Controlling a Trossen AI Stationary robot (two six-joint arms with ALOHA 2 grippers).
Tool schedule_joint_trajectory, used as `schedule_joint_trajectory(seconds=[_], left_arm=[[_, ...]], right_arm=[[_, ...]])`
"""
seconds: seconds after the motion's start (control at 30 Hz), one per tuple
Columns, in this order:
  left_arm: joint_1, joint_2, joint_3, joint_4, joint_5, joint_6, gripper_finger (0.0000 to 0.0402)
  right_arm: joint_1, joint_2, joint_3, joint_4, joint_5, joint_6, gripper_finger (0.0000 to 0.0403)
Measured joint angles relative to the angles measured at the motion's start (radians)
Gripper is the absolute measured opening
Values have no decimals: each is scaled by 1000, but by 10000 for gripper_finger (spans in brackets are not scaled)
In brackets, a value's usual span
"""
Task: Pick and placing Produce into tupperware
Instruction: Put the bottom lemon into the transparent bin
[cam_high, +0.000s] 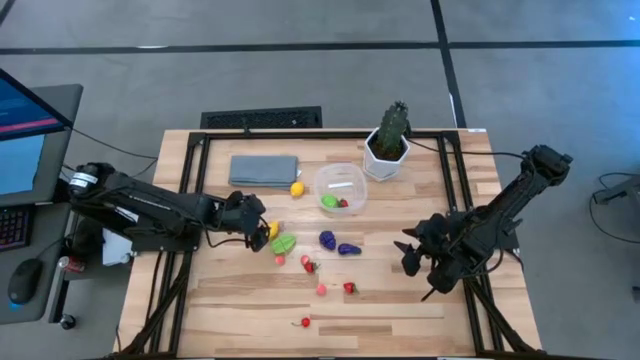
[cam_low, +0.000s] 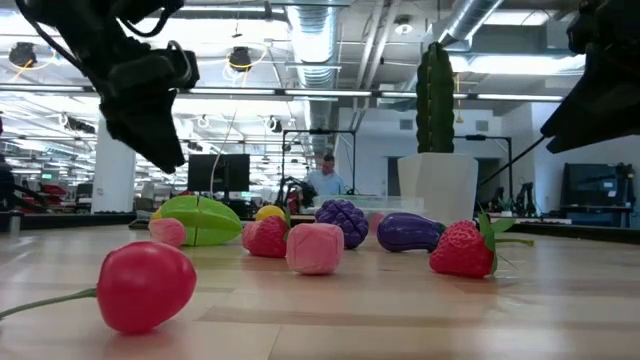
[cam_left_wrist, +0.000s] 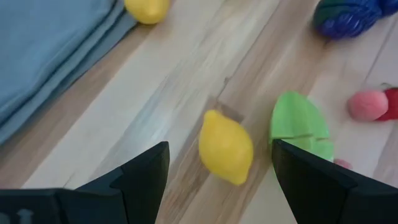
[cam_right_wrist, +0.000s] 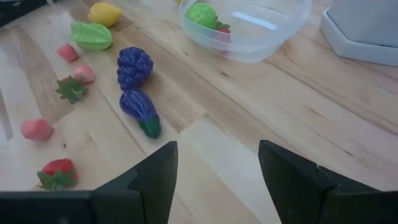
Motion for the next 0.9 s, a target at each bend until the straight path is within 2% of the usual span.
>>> schedule_joint_trajectory(seconds=[0.33,0.6,0.9], left_arm=[[0,137,0,91,77,116,272],[2,211,-1,131,67,127,272],[2,218,-1,123,34,126,272]], right_arm=[[0,0,0,-7,2,9,249],[0,0,0,-3,2,11,249],[0,0,0,-8,2,18,249]])
